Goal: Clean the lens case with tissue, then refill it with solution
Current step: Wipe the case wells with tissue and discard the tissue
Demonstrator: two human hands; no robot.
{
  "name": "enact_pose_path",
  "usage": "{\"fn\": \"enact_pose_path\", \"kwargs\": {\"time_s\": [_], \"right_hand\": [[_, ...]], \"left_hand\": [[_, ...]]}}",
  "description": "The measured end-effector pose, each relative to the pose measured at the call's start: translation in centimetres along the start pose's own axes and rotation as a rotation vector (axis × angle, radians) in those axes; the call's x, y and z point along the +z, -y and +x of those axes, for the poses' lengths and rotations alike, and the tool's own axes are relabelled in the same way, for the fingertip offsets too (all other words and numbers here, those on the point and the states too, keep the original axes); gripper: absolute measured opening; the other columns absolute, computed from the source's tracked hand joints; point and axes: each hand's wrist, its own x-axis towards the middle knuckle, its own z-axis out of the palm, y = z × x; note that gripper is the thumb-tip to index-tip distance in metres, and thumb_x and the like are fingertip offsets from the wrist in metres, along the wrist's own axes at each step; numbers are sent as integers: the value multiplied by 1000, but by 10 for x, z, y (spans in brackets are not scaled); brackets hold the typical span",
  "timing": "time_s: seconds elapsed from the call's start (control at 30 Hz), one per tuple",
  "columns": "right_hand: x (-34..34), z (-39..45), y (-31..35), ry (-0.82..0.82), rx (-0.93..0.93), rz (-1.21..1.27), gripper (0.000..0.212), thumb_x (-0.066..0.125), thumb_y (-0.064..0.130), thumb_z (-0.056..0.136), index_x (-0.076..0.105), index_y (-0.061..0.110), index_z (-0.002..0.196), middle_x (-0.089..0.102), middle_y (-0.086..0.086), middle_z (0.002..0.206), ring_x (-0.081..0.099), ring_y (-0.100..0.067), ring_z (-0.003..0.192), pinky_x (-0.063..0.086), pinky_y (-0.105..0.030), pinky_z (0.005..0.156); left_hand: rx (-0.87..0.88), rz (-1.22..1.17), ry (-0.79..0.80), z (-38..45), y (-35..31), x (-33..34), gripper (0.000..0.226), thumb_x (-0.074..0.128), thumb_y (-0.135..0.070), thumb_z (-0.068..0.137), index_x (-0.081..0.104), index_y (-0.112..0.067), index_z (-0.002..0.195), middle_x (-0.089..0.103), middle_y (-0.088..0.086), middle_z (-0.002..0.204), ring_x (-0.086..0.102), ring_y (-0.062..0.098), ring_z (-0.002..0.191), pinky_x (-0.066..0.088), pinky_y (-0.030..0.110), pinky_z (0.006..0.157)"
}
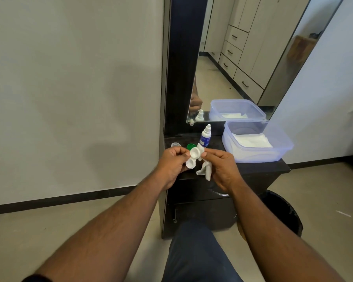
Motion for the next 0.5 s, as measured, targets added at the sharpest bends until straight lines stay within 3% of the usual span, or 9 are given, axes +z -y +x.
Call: {"fn": "enact_pose_path", "kwargs": {"time_s": [0.1, 0.23, 0.5], "right_hand": [[6, -7, 4, 14, -55, -67, 19, 71, 13, 81, 75, 9, 99, 72, -13, 101, 66, -33, 100, 53, -51, 88], [12, -13, 7, -10, -96, -66, 18, 71, 10, 80, 75, 8, 97, 73, -11, 97, 67, -29, 94, 56, -44, 82], [15, -15, 6, -4, -172, -191, 24, 73, 10, 80, 73, 12, 104, 72, -4, 102, 68, -15, 96, 57, -28, 79]], "left_hand": [[74, 97, -21, -4, 1, 4, 15, 63, -10, 90, 70, -12, 102, 70, 7, 103, 68, 20, 99, 58, 34, 86], [163, 105, -32, -10, 6, 9, 20, 65, -9, 88, 71, -10, 107, 73, 3, 101, 69, 16, 95, 57, 28, 85], [-2, -86, 96, -10, -5, -1, 22, 63, -2, 87, 70, -2, 108, 73, 13, 105, 70, 25, 97, 59, 32, 81]]}}
